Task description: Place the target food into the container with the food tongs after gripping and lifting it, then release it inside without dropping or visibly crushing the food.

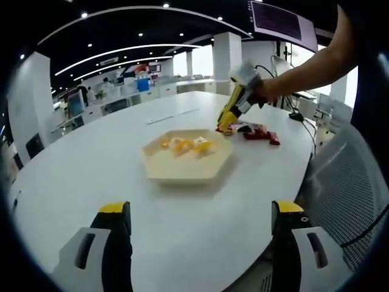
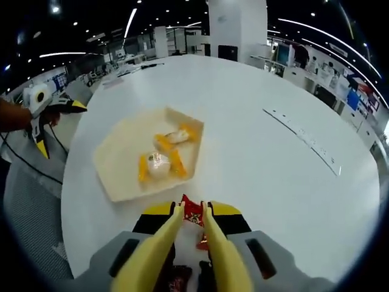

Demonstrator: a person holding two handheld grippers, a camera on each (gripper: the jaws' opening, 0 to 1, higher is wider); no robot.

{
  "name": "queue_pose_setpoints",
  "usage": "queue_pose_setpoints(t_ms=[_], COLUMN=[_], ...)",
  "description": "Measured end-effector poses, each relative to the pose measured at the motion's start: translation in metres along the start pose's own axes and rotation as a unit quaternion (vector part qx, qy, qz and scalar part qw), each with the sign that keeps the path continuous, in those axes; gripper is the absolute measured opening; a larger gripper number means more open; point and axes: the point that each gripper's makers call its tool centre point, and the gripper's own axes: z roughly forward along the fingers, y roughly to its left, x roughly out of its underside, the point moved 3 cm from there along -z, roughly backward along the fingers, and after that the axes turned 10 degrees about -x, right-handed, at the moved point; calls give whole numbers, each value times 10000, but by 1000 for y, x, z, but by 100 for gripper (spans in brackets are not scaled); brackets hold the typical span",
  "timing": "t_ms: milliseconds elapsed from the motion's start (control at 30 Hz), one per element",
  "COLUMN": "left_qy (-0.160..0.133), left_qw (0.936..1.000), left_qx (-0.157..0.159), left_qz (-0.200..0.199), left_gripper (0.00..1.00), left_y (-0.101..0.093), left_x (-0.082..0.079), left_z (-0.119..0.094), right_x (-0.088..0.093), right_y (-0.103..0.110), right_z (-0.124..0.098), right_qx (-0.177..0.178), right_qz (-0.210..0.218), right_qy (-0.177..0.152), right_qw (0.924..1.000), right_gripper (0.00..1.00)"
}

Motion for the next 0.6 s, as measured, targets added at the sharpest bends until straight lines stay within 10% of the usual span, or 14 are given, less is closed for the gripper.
queue_pose_setpoints(t_ms=[267,400,600], left_qy=[-83,-583,-372], left_qw=[9999,9964,9985], left_qx=[3,8,16], left_qz=[-80,-609,-390], left_gripper=[97,100,100], left_y=[1,4,1], left_x=[-2,-20,-12], left_z=[0,-4,-2], right_x=[-22,-29,-36], right_y=[-2,0,1], right_z=[-16,-21,-27], right_qx=[85,113,159], right_qz=[-147,-214,-268], right_qy=[-79,-111,-139], right_qw=[9998,9996,9994], right_gripper=[20,20,20])
